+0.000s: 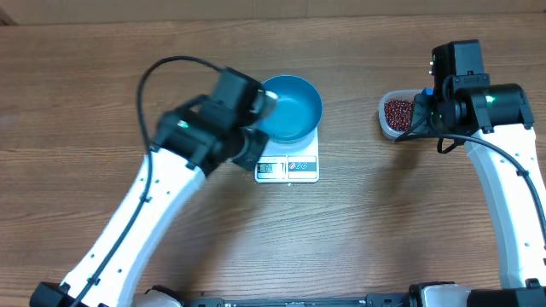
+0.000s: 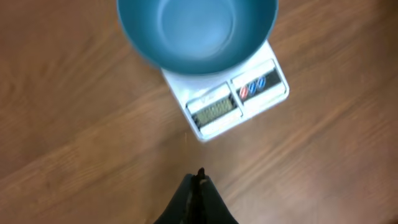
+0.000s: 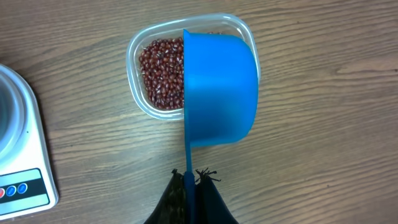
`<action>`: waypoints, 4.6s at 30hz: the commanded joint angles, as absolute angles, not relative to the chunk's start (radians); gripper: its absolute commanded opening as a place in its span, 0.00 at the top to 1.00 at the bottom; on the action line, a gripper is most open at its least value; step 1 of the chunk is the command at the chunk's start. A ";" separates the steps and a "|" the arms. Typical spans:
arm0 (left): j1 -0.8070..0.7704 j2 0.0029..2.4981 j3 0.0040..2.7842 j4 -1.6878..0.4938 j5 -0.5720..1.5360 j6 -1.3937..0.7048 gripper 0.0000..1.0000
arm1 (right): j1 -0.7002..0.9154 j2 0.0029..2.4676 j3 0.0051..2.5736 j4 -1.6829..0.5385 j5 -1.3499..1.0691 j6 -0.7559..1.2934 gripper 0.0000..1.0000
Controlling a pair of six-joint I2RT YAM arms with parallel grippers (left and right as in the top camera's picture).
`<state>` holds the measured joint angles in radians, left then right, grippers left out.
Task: Scoop item into bowl and weigh 150g on scale
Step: 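Release the teal bowl and raise the left gripper beside the scale, then dip the blue scoop into the red beans with the right gripper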
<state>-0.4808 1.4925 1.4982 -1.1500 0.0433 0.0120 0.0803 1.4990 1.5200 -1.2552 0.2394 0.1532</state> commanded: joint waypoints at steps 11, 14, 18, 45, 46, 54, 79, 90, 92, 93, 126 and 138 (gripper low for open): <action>-0.440 1.496 1.502 -1.222 0.112 0.078 0.00 | 0.083 1.481 1.552 -1.265 0.242 0.156 0.96; -0.440 1.497 1.502 -1.220 0.100 0.078 0.00 | 0.082 1.481 1.553 -1.267 0.242 0.156 0.96; -0.439 1.497 1.502 -1.220 0.101 0.078 0.00 | 0.083 1.481 1.552 -1.269 0.242 0.156 0.96; -0.439 1.497 1.502 -1.219 0.101 0.078 0.01 | 0.164 1.702 1.769 -1.427 0.510 0.126 0.96; -0.439 1.497 1.502 -1.219 0.101 0.078 0.00 | 0.164 1.719 1.769 -1.425 0.509 0.126 0.96; -0.439 1.497 1.502 -1.219 0.101 0.078 0.00 | 0.163 1.806 1.768 -1.408 0.550 0.130 0.96; -0.439 1.497 1.502 -1.219 0.101 0.078 0.00 | 0.163 1.944 1.767 -1.356 0.611 0.125 0.96; -0.439 1.497 1.502 -1.219 0.101 0.078 0.01 | 0.163 1.952 1.767 -1.359 0.538 0.121 0.96; -0.439 1.497 1.502 -1.219 0.101 0.078 0.00 | 0.163 1.956 1.767 -1.363 0.538 0.121 0.96; -0.439 1.497 1.502 -1.219 0.101 0.078 0.00 | 0.163 1.959 1.767 -1.365 0.538 0.121 0.96; -0.439 1.497 1.502 -1.219 0.101 0.078 0.01 | 0.162 2.029 1.769 -1.389 0.173 -0.009 0.96; -0.439 1.497 1.502 -1.219 0.101 0.078 0.00 | 0.053 2.025 1.769 -1.374 -0.062 -0.031 0.96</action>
